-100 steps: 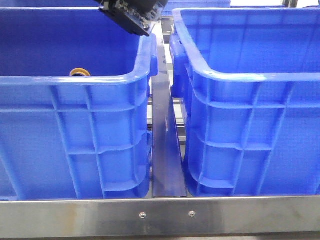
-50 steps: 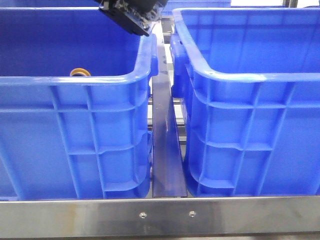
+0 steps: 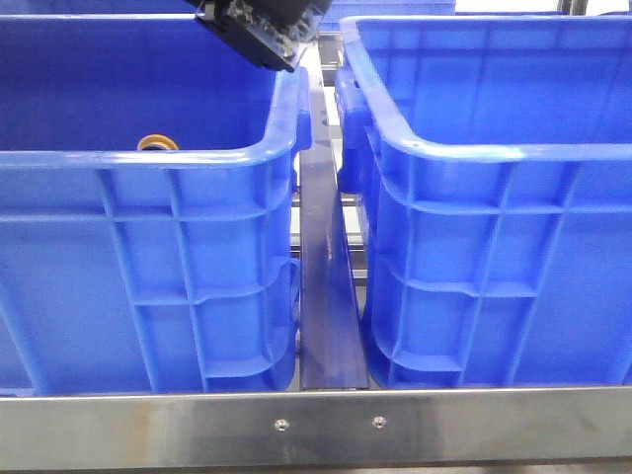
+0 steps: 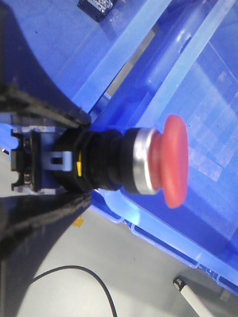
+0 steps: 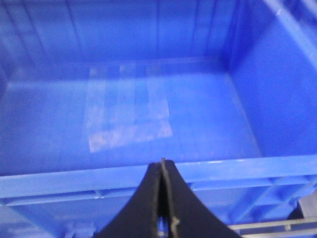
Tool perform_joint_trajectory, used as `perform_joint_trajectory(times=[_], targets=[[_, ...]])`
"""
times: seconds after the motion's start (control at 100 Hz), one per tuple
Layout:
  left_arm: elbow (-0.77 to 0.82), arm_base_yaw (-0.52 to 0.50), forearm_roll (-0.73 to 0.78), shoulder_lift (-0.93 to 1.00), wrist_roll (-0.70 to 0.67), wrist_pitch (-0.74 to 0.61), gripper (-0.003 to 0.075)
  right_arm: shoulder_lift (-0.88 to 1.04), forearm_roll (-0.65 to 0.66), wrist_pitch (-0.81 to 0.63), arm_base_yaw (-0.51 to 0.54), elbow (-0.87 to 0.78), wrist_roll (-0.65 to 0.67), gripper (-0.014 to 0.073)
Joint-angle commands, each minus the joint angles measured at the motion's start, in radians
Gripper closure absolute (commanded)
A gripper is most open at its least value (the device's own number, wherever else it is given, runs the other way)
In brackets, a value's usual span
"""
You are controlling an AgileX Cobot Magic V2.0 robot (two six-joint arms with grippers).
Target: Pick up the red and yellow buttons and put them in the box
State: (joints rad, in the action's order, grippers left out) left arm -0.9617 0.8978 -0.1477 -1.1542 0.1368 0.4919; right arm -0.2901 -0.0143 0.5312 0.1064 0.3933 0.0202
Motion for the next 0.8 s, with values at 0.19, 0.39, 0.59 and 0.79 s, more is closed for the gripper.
perform_joint_trajectory(times=[0.19,0.39,0.59,0.79], targets=[[-0.028,0.007,-0.016,0.024,-0.003,-0.070,0.0639,-0.295,-0.035,0.083,0.002,0.262,0.002,0.0648],[-0.028,0.007,-0.016,0.024,-0.003,-0.070,0.0639,-0.423,-0.039,0.120,0.002,0.395,-0.028,0.0303],[-0.028,0.007,-0.016,0.024,-0.003,-0.070,0.0639,-0.481,-0.162,0.139,-0.008,0.457,-0.125,0.0080],[-0.028,0.007,-0.016,0.024,-0.003,-0.072,0.0639,-0.539,-0.318,0.181,-0.087,0.524,-0.234,0.0080]])
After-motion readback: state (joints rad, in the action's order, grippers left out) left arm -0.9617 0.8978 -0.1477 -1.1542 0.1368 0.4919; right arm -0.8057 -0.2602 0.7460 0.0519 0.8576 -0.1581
